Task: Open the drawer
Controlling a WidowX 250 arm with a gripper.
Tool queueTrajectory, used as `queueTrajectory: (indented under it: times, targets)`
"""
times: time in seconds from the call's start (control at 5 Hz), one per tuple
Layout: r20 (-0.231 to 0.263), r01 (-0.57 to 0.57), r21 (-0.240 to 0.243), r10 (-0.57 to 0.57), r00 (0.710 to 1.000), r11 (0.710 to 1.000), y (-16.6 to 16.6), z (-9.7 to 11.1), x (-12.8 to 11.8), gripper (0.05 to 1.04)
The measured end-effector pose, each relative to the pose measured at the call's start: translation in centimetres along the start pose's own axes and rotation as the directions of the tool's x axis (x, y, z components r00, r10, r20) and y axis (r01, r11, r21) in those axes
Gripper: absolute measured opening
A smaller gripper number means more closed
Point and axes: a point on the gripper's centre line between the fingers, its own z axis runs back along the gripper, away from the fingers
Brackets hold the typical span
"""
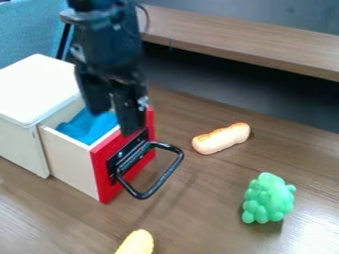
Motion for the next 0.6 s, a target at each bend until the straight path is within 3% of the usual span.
queueTrajectory:
  times: [0.2,0.6]
  targets:
    - [0.033,-0.001,0.02,0.001,0.999,1.0,0.4,1.5,-0.8,0.999]
    - [-0.002,-0.08,0.01,0.08,0.997,0.997,2.1,1.0,-2.6,0.999]
